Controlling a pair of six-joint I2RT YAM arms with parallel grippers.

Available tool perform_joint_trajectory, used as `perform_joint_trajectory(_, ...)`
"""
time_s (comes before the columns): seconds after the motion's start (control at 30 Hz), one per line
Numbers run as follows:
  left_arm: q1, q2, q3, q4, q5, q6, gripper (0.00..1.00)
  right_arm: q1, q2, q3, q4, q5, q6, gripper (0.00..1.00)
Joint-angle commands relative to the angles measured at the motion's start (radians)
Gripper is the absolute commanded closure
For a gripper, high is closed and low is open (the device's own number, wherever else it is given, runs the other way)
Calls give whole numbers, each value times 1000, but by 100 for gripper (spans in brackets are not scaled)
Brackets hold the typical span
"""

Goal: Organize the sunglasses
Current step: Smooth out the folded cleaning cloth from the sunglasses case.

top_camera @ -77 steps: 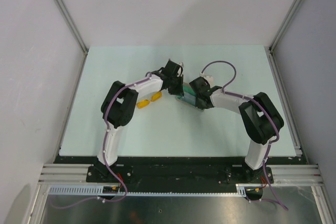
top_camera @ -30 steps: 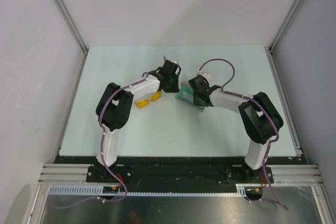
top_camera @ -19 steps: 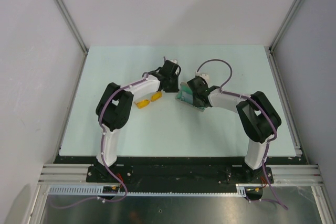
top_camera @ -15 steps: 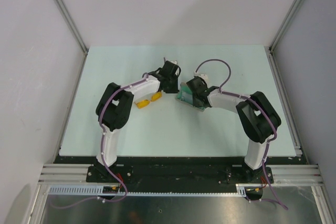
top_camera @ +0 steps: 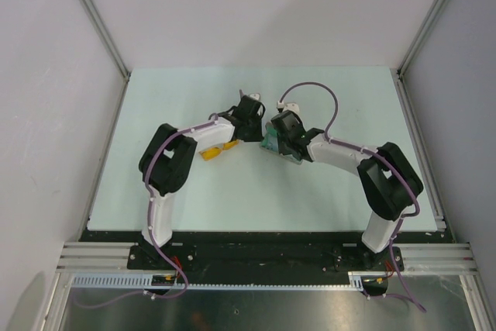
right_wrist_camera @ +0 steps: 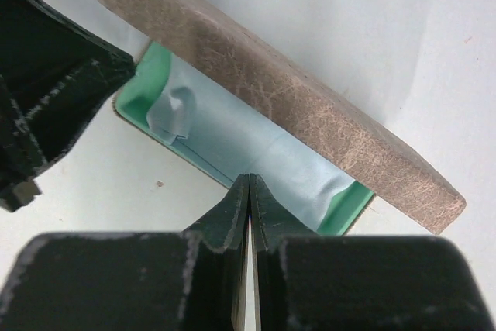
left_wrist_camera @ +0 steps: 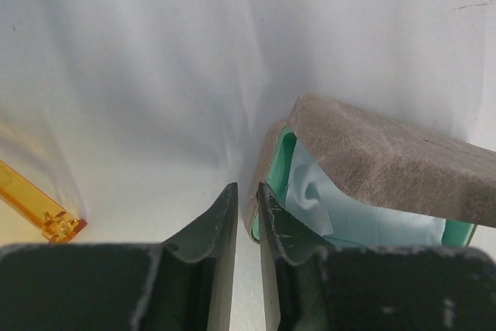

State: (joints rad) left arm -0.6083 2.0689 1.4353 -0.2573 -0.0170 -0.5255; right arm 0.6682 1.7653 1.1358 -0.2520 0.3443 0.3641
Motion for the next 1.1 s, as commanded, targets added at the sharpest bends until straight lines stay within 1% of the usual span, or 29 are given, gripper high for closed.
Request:
perform_joint_trajectory(0.0,-24,-23,-58,-10,121,-16,78,1,-49,30,49,-19,-5,95)
perform_joint_trajectory(0.17,-24,-38,-87,29,210,-24,79,-7,-38,30,71,-50,2,95)
perform_joint_trajectory(0.23,-25,-49,-101,36,238,-28,82,-10,-24,30,88,-68,6,95)
perform_joint_trajectory(0.4,-25,-70,-131,56,262,-34,88,-18,0,30,96,-70,9,95)
perform_joint_trajectory(0.5,-27,-78,-150,67,279,-39,89,-21,20,30,91,-73,9,96)
perform_joint_trajectory(1.07,-27,-85,-159,87,290,-48,89,-5,97,30,97,-113,-8,98)
